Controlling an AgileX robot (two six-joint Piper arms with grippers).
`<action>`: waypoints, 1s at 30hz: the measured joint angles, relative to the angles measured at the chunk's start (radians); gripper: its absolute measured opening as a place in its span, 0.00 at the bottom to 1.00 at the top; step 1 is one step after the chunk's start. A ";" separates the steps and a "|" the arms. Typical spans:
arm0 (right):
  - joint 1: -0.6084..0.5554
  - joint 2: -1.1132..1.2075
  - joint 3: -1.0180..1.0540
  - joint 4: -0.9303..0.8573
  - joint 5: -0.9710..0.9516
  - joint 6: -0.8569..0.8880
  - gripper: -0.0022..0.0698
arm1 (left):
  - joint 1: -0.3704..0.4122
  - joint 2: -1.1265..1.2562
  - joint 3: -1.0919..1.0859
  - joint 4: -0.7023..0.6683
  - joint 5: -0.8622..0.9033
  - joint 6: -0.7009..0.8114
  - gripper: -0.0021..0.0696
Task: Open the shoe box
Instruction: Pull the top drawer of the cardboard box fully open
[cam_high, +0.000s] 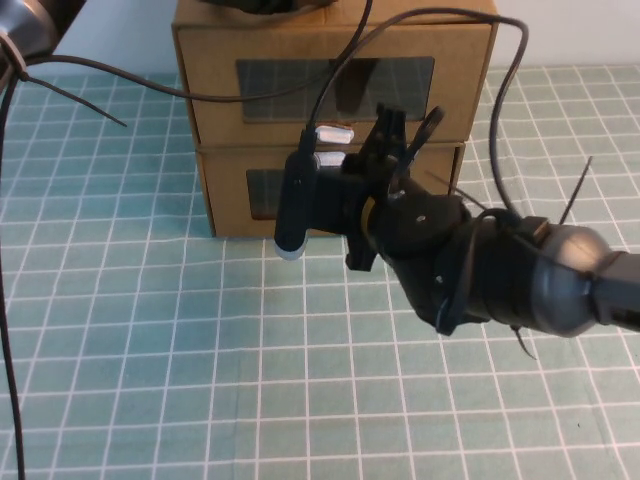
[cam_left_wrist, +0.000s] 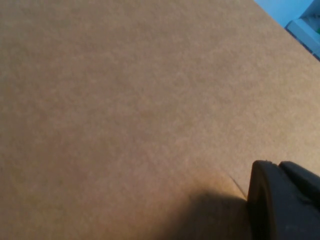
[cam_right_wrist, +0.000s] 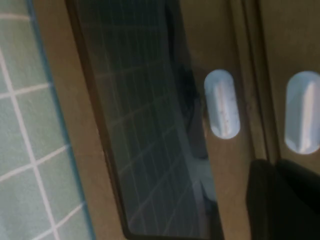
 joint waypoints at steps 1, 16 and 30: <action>0.000 0.010 -0.005 -0.001 0.013 0.001 0.02 | 0.000 0.000 0.000 0.000 0.000 -0.001 0.02; 0.000 0.111 -0.142 -0.008 0.021 0.016 0.32 | 0.003 0.005 -0.002 -0.002 0.005 -0.004 0.02; -0.013 0.127 -0.164 -0.014 0.058 0.016 0.33 | 0.004 0.005 -0.002 -0.006 0.007 -0.004 0.02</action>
